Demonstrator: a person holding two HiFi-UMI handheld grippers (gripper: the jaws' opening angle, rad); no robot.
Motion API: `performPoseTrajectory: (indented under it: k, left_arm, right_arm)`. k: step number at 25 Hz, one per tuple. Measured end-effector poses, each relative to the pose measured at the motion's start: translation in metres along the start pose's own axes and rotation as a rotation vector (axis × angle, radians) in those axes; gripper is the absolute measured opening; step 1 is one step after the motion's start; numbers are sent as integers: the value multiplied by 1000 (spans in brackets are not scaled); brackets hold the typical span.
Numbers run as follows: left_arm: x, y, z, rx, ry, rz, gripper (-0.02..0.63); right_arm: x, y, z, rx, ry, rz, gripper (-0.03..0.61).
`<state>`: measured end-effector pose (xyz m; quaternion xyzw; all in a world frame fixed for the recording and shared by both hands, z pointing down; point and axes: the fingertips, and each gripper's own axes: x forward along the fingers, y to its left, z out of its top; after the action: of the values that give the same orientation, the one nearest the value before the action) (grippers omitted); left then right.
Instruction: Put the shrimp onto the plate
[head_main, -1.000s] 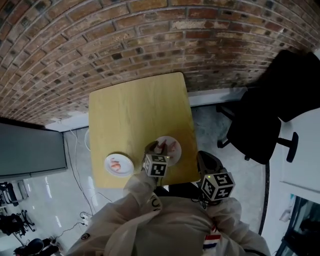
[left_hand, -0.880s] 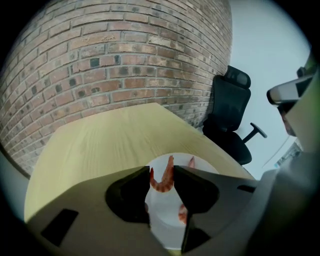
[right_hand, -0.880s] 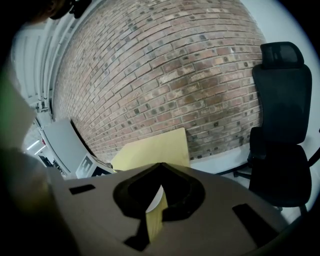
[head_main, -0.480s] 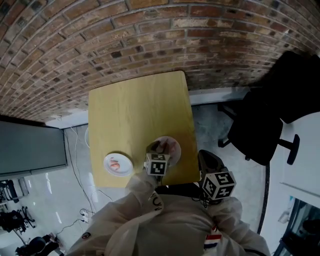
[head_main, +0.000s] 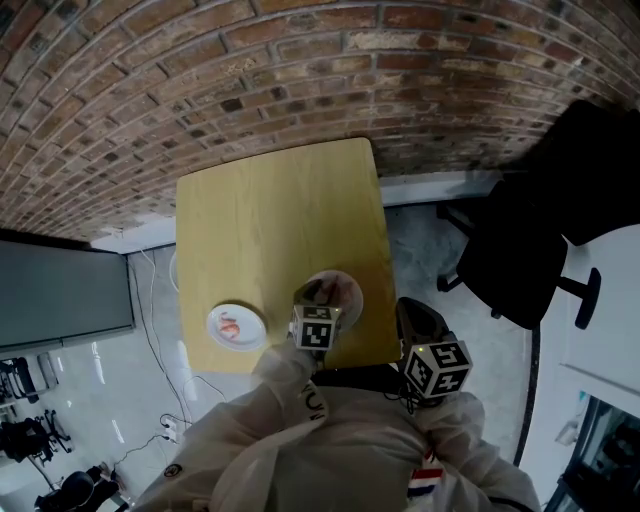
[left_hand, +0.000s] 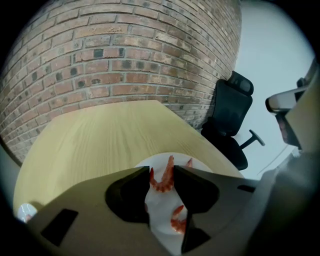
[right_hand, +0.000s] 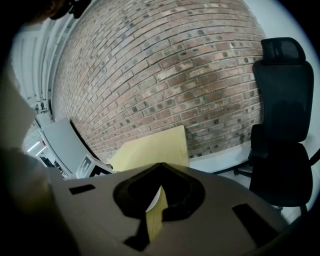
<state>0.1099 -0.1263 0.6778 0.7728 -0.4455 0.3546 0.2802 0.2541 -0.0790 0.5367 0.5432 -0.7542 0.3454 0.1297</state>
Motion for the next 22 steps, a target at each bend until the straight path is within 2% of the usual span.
performPoseTrajectory:
  k: [6, 22]
  left_arm:
    - [1, -1, -4, 0, 16, -3, 153]
    - [-2, -7, 3, 42, -19, -17, 153]
  right_arm:
    - [-1, -2, 0, 0, 3, -8, 23]
    - [-6, 1, -3, 2, 0, -17, 23]
